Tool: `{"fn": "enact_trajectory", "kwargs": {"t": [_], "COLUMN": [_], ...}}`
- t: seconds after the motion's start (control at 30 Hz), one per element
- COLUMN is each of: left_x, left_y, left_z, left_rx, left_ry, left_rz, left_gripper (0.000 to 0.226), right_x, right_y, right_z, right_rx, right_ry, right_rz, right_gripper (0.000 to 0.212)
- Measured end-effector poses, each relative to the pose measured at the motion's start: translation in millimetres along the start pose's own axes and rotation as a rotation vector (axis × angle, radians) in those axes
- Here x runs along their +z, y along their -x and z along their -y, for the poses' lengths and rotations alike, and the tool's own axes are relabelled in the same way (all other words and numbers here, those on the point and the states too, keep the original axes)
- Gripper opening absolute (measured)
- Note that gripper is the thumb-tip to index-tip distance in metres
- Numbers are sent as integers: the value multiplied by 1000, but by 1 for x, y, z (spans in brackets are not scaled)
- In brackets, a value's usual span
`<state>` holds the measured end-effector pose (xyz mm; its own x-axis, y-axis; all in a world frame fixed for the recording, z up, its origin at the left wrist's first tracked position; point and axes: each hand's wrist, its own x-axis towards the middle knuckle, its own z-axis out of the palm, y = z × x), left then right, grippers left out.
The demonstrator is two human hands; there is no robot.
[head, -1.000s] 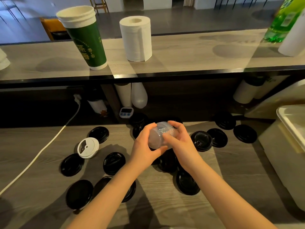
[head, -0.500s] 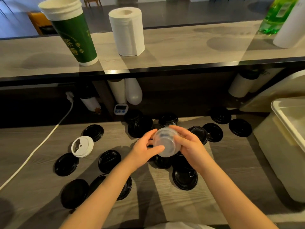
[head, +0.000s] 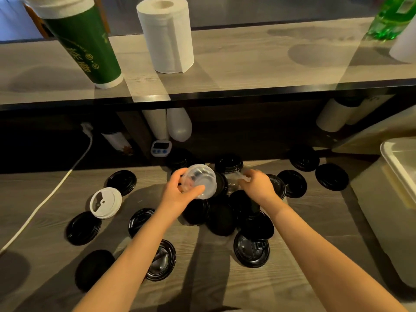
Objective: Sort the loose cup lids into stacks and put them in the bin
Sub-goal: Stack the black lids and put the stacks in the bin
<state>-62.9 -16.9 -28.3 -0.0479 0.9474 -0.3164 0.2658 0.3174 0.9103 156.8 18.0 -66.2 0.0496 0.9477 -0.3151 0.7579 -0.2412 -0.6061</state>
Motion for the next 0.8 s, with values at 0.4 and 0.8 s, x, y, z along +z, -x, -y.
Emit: {"fn": "enact_trajectory", "kwargs": {"t": [0.4,0.8], "left_x": [-5,24], "left_y": [3,23], "left_z": [2,-3], "left_rx": [-10,30], "left_ry": [25,82], "left_rz": [-28,-36], "left_gripper": [51,42], "right_x": [14,-17], "right_y": [-17,43], "right_z": [0,-21], "right_rx": [26,-52], "right_ry": [81,-336], "right_rz": [85,-80], "right_gripper": [68,53]}}
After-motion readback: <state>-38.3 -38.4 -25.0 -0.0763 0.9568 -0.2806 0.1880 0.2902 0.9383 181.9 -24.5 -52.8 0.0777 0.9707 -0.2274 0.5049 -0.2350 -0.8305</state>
